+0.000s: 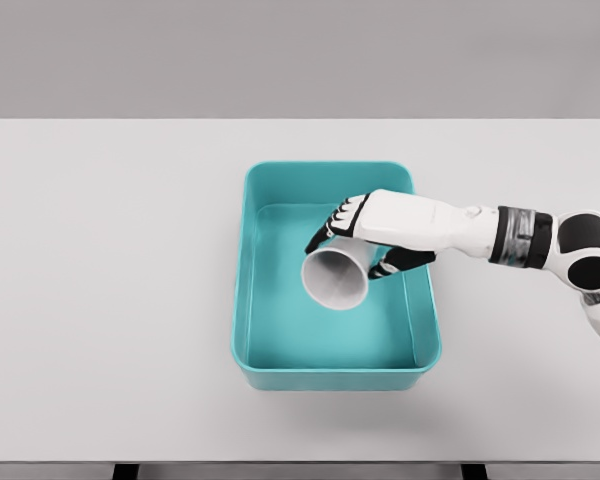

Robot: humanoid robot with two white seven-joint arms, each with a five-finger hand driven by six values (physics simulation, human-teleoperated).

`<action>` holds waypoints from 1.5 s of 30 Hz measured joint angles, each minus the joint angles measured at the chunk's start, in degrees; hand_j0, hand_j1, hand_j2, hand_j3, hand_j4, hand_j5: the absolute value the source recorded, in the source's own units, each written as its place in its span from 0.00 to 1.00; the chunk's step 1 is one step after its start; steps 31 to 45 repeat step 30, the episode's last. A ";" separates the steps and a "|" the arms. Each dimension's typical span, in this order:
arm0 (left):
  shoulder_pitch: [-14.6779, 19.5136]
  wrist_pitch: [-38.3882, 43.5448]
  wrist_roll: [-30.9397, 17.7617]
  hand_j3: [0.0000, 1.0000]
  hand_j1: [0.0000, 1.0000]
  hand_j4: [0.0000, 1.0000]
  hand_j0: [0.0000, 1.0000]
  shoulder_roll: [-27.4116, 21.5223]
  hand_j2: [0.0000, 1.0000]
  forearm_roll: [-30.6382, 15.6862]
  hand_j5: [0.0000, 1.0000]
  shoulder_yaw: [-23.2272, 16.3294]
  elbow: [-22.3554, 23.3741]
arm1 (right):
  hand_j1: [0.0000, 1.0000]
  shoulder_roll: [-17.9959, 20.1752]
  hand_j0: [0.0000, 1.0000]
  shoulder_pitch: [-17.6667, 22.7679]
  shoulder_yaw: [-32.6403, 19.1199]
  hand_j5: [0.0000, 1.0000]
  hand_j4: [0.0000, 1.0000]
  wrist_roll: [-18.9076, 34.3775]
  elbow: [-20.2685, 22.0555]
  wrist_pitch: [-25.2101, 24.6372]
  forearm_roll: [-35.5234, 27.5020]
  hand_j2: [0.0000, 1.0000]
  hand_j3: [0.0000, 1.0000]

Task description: Put the paper cup into the basket with your right arm

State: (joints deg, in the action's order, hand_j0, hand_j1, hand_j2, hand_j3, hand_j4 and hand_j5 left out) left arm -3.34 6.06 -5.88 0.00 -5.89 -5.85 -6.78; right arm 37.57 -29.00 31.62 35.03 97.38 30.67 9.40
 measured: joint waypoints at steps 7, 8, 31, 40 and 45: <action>0.00 0.01 0.00 1.00 1.00 1.00 1.00 0.00 1.00 0.00 1.00 0.01 0.00 | 0.98 1.18 0.98 -0.88 -0.06 0.98 0.98 0.00 0.94 -0.09 0.03 0.98 0.98; 0.00 0.00 0.00 1.00 1.00 1.00 1.00 0.00 1.00 0.00 1.00 0.00 0.00 | 0.98 1.30 0.98 -0.88 -0.28 0.98 0.98 0.00 1.08 -0.09 -0.17 0.98 0.98; 0.00 0.00 0.00 1.00 1.00 1.00 1.00 0.00 1.00 -0.08 1.00 0.03 0.00 | 1.00 4.29 1.00 17.84 -27.43 1.00 1.00 0.00 0.86 -0.04 -24.65 1.00 1.00; 0.00 0.00 0.00 1.00 1.00 1.00 1.00 0.00 1.00 -0.08 1.00 0.03 0.00 | 1.00 4.29 1.00 17.84 -27.43 1.00 1.00 0.00 0.86 -0.04 -24.65 1.00 1.00; 0.00 0.00 0.00 1.00 1.00 1.00 1.00 0.00 1.00 -0.08 1.00 0.03 0.00 | 1.00 4.29 1.00 17.84 -27.43 1.00 1.00 0.00 0.86 -0.04 -24.65 1.00 1.00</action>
